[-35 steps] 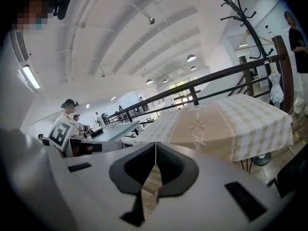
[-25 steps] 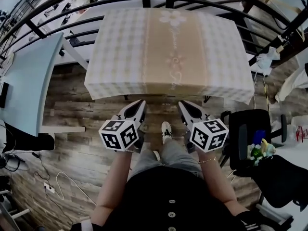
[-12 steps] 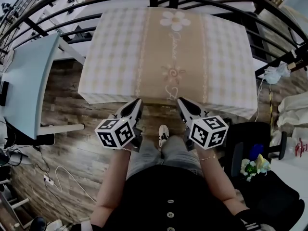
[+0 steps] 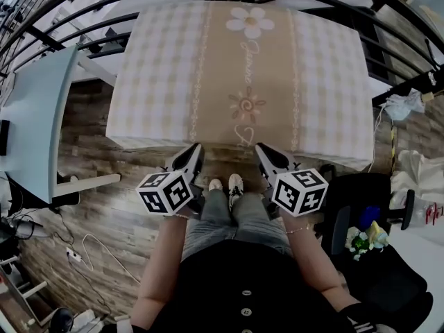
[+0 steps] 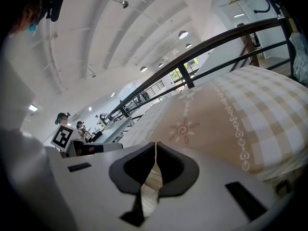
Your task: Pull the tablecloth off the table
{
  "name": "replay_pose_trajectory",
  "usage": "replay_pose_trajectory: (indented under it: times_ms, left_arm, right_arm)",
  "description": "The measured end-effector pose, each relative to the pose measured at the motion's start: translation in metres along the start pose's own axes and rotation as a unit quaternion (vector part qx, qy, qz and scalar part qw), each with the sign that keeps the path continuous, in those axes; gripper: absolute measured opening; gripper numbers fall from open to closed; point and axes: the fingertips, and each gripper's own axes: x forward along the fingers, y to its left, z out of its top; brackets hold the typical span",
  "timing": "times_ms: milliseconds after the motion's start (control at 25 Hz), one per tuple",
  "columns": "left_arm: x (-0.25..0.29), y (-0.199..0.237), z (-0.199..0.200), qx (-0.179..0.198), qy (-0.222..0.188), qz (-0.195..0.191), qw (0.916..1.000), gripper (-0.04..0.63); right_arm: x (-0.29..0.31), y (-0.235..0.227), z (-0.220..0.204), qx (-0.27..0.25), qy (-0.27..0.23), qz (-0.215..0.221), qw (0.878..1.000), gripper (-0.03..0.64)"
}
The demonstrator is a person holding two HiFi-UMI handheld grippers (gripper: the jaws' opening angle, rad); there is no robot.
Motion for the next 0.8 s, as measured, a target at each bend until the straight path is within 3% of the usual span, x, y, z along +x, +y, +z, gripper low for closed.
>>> replay_pose_trajectory:
  times_ms: [240, 520, 800]
  left_arm:
    - [0.007, 0.013, -0.006, -0.017, 0.024, -0.001, 0.9996, 0.017]
    - [0.01, 0.031, -0.02, -0.029, 0.047, 0.002, 0.9985, 0.017]
    - [0.018, 0.047, -0.034, -0.044, 0.065, 0.004, 0.9969, 0.017]
  right_arm:
    - [0.005, -0.003, -0.015, 0.031, 0.015, -0.008, 0.999, 0.031]
    - [0.014, -0.004, -0.034, 0.113, 0.01, -0.009, 0.994, 0.034]
    - [0.02, -0.014, -0.054, 0.171, 0.016, -0.019, 0.985, 0.117]
